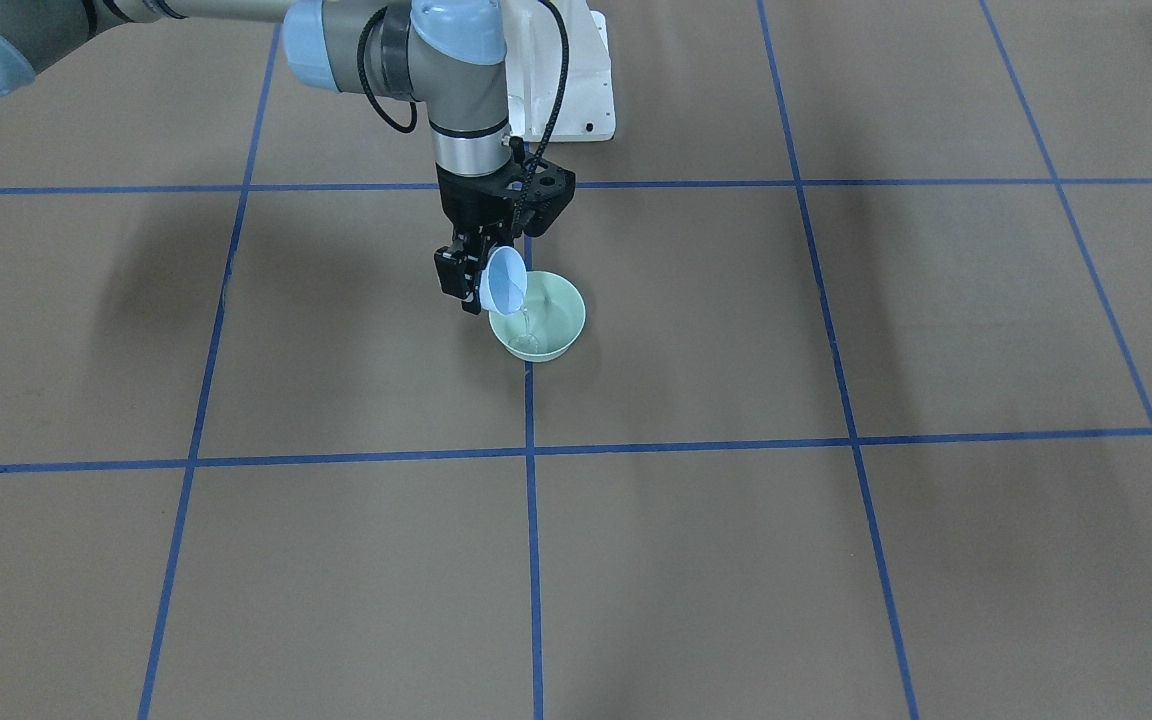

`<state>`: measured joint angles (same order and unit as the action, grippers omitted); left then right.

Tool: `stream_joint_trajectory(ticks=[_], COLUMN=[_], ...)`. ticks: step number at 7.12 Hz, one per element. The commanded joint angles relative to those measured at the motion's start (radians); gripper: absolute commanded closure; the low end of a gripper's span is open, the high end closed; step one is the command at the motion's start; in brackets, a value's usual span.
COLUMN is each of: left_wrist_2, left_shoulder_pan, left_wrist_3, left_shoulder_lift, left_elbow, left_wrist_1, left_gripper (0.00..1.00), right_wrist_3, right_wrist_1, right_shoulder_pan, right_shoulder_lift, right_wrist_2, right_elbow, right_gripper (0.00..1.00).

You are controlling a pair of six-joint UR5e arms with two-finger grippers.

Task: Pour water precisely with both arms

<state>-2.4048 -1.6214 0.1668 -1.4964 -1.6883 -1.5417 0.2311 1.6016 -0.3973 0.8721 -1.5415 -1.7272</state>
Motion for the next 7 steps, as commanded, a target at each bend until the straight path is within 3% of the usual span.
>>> stream_joint_trajectory(ticks=[1,4,7], left_wrist_2=[-0.001,-0.002,-0.004], left_shoulder_pan=[0.000,0.000,0.000], left_wrist_3=[0.000,0.000,0.002], left_shoulder_lift=[0.001,0.010,0.016], left_elbow=[-0.001,-0.004,-0.004], left_wrist_1=[0.000,-0.003,-0.009], left_gripper=[0.00,0.00,0.00], right_wrist_3=[0.001,0.014,0.132], right_wrist_1=[0.005,-0.040,-0.256], right_shoulder_pan=[0.005,0.014,0.009], right_shoulder_lift=[-0.001,0.024,0.093], right_wrist_2=[0.003,0.000,-0.003], right_elbow=[0.000,-0.035,-0.057], right_gripper=[1.00,1.00,1.00])
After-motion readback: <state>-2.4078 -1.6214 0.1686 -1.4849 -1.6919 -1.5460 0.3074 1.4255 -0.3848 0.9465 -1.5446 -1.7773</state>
